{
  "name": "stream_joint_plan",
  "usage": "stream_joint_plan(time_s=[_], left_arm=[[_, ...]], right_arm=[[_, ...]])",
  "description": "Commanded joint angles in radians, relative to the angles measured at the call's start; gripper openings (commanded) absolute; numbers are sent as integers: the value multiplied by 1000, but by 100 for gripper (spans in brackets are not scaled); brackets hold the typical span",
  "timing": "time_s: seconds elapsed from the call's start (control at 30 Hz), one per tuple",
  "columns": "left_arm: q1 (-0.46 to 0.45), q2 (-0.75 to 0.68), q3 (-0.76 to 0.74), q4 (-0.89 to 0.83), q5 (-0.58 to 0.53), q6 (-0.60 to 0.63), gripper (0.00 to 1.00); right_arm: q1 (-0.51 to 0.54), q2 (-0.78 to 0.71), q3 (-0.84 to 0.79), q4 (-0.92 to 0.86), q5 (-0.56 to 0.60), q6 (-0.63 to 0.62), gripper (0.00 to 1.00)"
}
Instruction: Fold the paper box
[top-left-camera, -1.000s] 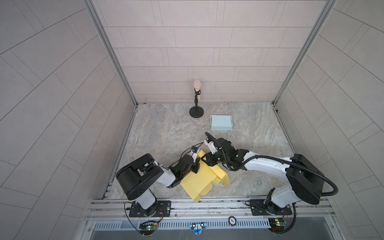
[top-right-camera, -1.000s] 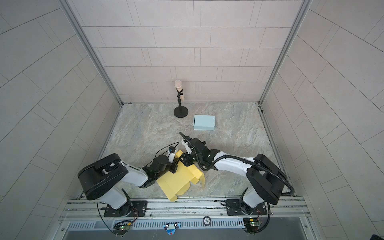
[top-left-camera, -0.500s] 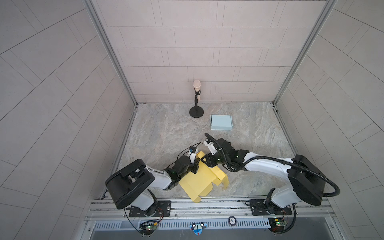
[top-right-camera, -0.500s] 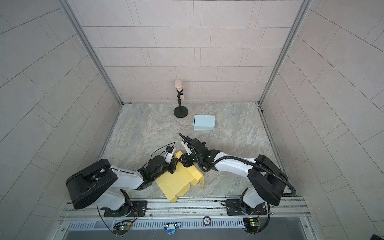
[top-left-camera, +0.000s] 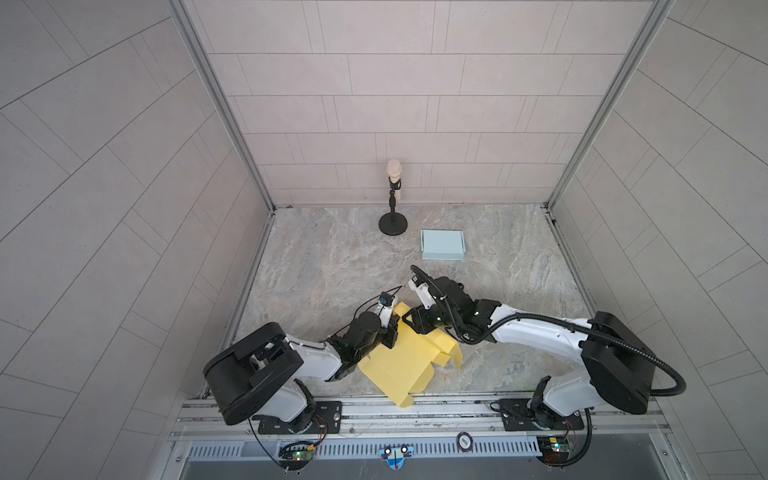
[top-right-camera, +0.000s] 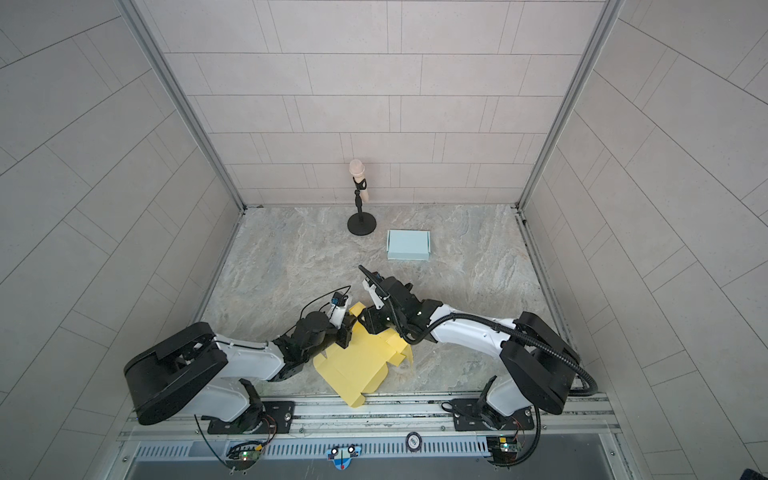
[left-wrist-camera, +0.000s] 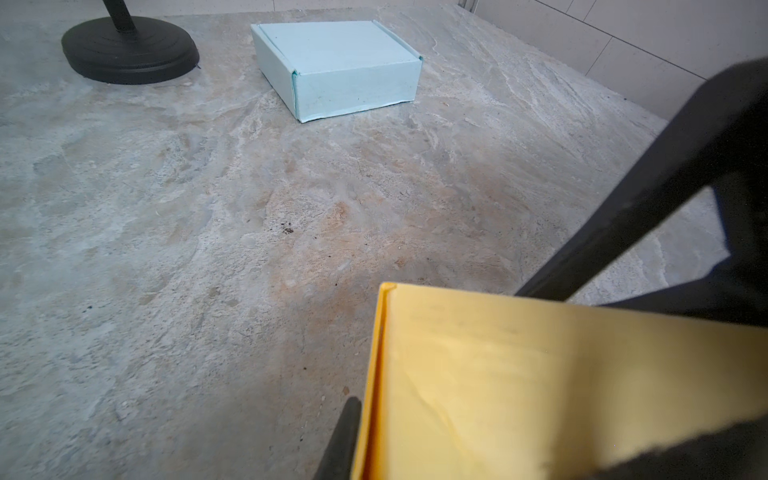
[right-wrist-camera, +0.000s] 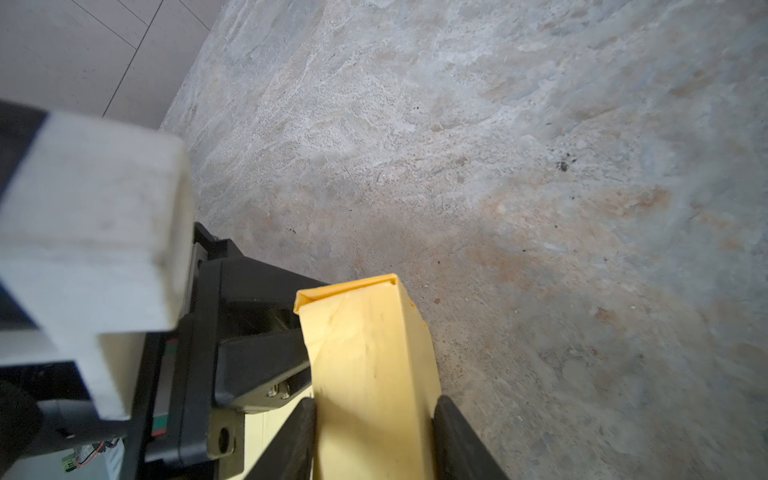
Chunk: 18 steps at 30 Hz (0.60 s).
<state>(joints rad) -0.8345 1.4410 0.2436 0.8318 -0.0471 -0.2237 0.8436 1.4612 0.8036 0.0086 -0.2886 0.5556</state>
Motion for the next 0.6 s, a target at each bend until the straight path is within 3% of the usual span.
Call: stream_joint_plan(time_s=[0.0, 0.17, 0.33, 0.47, 0.57], left_arm=[[-3, -23, -10, -3, -7, 3, 15], [-4, -28, -6, -8, -3, -6, 15], [-4, -41, 9, -65, -44, -50, 13], [-4, -64, 21, -114, -62, -89, 11], [-3, -85, 36, -166, -87, -116, 9]], right_arm=[[6, -46, 13, -27, 17, 13, 51], [6, -106, 30, -81, 47, 3, 57], [6, -225, 52, -228, 184, -38, 57], [6, -343, 60, -350, 301, -74, 48], [6, -407, 64, -408, 336, -103, 33]])
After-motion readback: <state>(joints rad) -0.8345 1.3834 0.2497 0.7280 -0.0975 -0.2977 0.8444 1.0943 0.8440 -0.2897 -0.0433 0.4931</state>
